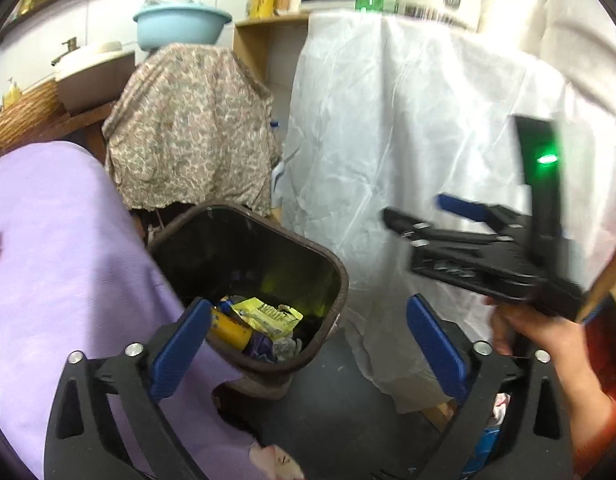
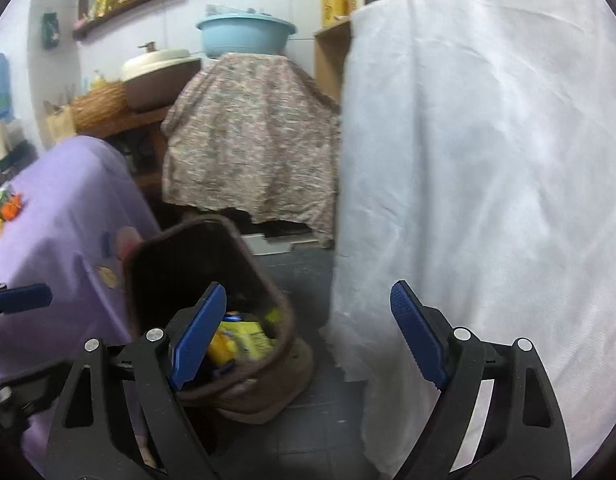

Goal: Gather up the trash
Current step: 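Grasp the yellow foam net with the left tool while the right tool grasps the orange peel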

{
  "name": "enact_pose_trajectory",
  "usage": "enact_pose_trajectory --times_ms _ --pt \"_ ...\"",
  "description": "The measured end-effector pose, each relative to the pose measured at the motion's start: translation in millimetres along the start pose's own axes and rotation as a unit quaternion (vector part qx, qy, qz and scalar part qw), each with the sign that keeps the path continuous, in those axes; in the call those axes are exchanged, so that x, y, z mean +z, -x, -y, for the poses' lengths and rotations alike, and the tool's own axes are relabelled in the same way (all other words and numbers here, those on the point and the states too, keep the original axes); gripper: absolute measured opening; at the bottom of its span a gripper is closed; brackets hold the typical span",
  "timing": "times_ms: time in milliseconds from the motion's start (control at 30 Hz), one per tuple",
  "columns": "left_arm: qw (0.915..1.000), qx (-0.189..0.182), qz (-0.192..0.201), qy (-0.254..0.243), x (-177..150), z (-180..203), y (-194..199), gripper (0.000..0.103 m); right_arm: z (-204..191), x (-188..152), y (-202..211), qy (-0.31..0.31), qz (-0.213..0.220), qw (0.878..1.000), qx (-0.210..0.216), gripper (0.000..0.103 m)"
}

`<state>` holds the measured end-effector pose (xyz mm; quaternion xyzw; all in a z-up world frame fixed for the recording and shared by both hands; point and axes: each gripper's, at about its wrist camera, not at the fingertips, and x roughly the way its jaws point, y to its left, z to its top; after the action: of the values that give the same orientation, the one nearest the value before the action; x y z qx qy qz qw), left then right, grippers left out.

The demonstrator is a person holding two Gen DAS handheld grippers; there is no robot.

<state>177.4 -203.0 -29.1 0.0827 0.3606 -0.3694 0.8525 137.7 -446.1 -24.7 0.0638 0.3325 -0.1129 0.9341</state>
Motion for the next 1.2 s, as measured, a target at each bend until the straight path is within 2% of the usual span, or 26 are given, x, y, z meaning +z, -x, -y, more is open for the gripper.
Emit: enact_pose_trajectory --times_ms 133,267,367,533,633,700,800,900,967,1033,1100,1167,1200 --pt "0.9996 0.014 0.021 0.014 -6 -24 42 0.097 -44 13 1 0.03 -0.009 0.997 0.075 0.084" --pt "0.9962 0.077 0.015 0.037 -15 -61 71 0.097 -102 24 0 0.077 -0.027 0.984 0.158 0.085" --pt "0.9916 0.119 0.011 0.05 -25 -90 92 0.097 -156 29 1 0.119 -0.042 0.969 0.213 0.085" --pt "0.9765 0.197 -0.007 0.088 -44 -152 123 0.097 -225 37 7 0.168 -0.048 0.947 0.269 0.085" --pt "0.9656 0.224 -0.01 0.132 -55 -195 138 0.097 -260 47 8 0.188 -0.048 0.939 0.282 0.085" --pt "0.9615 0.235 -0.001 0.143 -58 -215 145 0.097 -279 50 9 0.2 -0.05 0.935 0.287 0.085" --pt "0.9595 0.252 -0.008 0.124 -51 -233 139 0.097 -301 52 9 0.211 -0.055 0.932 0.291 0.085" --pt "0.9576 0.275 -0.013 0.084 -39 -233 124 0.094 -314 52 5 0.216 -0.061 0.931 0.288 0.085" --pt "0.9594 0.277 -0.02 0.049 -33 -232 112 0.086 -315 53 2 0.218 -0.063 0.932 0.284 0.085" --pt "0.9567 0.289 -0.03 0.023 -33 -231 103 0.079 -317 55 -2 0.22 -0.064 0.934 0.274 0.085" --pt "0.9565 0.288 -0.042 0.023 -33 -233 96 0.068 -319 59 -8 0.219 -0.066 0.936 0.269 0.085" --pt "0.96 0.271 -0.056 0.041 -35 -239 91 0.059 -321 64 -12 0.218 -0.063 0.938 0.262 0.085" --pt "0.9592 0.271 -0.064 0.048 -36 -243 88 0.049 -323 66 -14 0.217 -0.063 0.939 0.259 0.085"
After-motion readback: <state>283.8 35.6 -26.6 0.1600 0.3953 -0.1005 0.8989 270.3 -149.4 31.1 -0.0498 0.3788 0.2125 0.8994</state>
